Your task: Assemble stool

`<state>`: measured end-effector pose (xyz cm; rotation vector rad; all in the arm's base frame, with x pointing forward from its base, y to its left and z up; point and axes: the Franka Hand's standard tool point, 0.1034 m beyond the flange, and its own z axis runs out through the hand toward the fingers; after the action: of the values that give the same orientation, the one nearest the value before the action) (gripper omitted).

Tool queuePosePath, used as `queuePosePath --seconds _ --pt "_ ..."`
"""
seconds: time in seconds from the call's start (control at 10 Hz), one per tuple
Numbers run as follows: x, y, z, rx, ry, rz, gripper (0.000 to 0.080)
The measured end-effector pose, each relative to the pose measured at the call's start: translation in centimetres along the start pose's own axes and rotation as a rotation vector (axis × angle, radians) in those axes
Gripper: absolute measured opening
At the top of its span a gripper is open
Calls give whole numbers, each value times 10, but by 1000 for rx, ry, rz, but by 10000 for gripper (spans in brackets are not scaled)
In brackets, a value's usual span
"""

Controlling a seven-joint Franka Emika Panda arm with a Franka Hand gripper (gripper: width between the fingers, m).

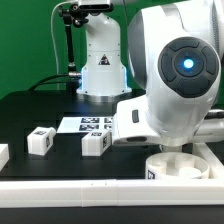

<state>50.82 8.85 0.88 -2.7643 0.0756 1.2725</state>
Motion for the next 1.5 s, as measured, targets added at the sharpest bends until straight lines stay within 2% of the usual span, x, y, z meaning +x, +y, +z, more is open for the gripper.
queuePosePath --seconds 0.1,0.2,0.3,0.4,0.8,0.9,1.3,1.4,1.5 --pt "0 -1 1 -2 -1 -1 519" --pt "0 -1 2 -2 -2 -2 519" --pt "0 0 2 -1 -3 -1 381" --pt "0 1 2 0 -3 0 328" --pt "1 3 1 1 -3 2 328" --pt "-2 2 -3 1 -6 1 328" --pt "-44 -6 -60 -9 -13 -18 328" --pt "-49 -9 -73 -9 9 -25 328" --pt "-44 -8 -68 -8 19 -22 328"
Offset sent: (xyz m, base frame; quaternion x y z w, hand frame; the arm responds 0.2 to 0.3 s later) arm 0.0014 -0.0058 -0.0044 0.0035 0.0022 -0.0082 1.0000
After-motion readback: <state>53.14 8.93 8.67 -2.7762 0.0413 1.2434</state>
